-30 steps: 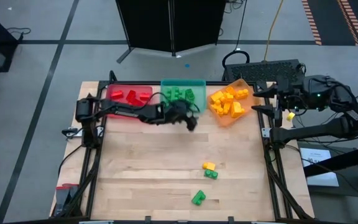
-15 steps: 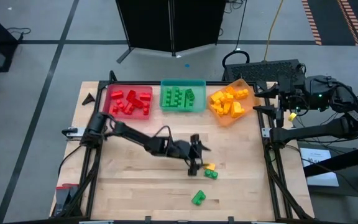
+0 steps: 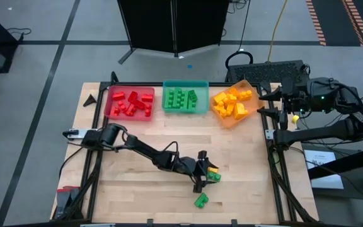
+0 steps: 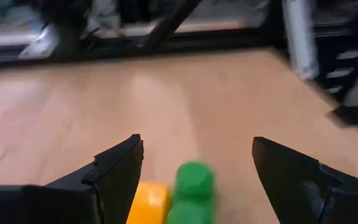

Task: Sort blocks
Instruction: Put the green game piece into the blue bin

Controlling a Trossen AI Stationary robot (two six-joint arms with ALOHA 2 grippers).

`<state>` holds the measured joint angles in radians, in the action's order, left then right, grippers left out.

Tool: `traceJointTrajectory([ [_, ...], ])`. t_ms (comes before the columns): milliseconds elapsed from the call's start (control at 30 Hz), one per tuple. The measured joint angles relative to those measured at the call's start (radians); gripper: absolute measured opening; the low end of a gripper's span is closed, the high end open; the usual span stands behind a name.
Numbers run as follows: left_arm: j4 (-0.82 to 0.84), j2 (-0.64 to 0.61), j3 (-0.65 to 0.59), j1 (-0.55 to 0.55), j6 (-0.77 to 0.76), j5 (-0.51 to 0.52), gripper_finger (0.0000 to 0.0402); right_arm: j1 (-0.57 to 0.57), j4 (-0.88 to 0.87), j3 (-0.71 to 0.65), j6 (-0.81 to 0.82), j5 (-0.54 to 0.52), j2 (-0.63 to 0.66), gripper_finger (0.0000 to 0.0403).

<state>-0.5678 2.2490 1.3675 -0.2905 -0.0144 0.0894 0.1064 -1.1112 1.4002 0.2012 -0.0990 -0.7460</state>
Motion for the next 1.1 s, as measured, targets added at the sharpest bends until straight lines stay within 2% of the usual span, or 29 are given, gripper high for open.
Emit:
traceJointTrajectory([
  [133,0.105,0.011,-0.003,-0.005,-0.054,0.128,0.0301,0.0,-0.002,0.0,0.002,0.001,0.0,0.0258],
  [367,0.2,0.011,0.0,0.037,-0.04,0.2,0.0301,0.0,-0.002,0.0,0.025,0.026,0.0,0.0258],
  [567,0.206,0.007,-0.002,0.096,-0.06,0.148,0.0301,0.0,-0.002,0.0,0.048,0.027,0.0,0.0258],
  [767,0.2,-0.025,-0.003,0.143,-0.108,0.148,0.0301,0.0,-0.003,0.0,0.048,0.027,0.0,0.0258],
  [933,0.178,-0.089,-0.002,0.183,-0.038,0.144,0.0301,0.0,-0.002,0.0,0.042,0.027,0.0,0.0258],
  [1100,0.2,-0.093,-0.002,0.222,-0.022,-0.019,0.0301,0.0,-0.002,0.0,0.019,0.026,0.0,0.0258],
])
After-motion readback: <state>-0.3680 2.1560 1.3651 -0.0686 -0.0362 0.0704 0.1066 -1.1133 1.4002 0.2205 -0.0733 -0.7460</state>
